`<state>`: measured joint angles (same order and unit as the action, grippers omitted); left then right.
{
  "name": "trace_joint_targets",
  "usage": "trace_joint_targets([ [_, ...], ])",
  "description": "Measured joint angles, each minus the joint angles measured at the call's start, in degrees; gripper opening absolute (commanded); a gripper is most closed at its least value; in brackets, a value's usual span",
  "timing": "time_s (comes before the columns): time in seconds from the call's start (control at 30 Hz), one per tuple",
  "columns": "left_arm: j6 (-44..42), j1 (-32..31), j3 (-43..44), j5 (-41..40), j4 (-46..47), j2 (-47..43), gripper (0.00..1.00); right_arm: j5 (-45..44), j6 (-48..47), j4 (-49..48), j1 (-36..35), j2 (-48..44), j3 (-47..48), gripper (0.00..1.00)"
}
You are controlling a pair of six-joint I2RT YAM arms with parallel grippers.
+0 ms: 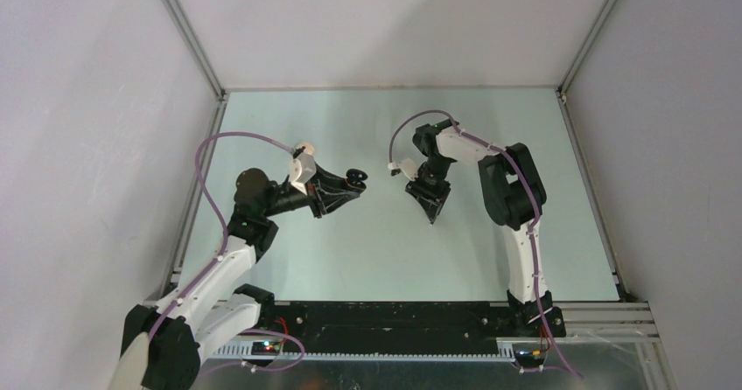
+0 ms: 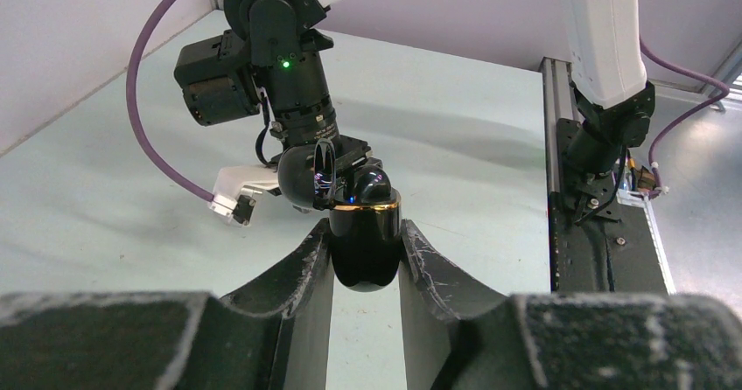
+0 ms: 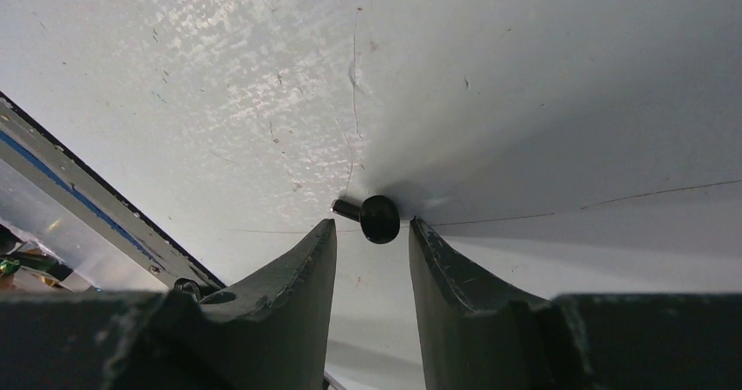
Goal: Insert the wireless bluetooth earbuds into the charging case
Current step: Pick up the earbud from the center of the board.
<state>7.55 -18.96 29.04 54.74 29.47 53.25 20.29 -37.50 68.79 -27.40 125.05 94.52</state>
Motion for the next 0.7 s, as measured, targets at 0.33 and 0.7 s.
trace_joint_targets([
  [0.33, 0.0, 0.0, 0.0, 0.0, 0.0, 0.0, 0.0, 0.3, 0.0, 0.3, -0.4, 0.0, -0.3, 0.39],
  [0.7, 0.0, 0.0, 0.0, 0.0, 0.0, 0.0, 0.0, 0.2, 0.0, 0.0, -0.9, 0.2, -0.7, 0.22],
])
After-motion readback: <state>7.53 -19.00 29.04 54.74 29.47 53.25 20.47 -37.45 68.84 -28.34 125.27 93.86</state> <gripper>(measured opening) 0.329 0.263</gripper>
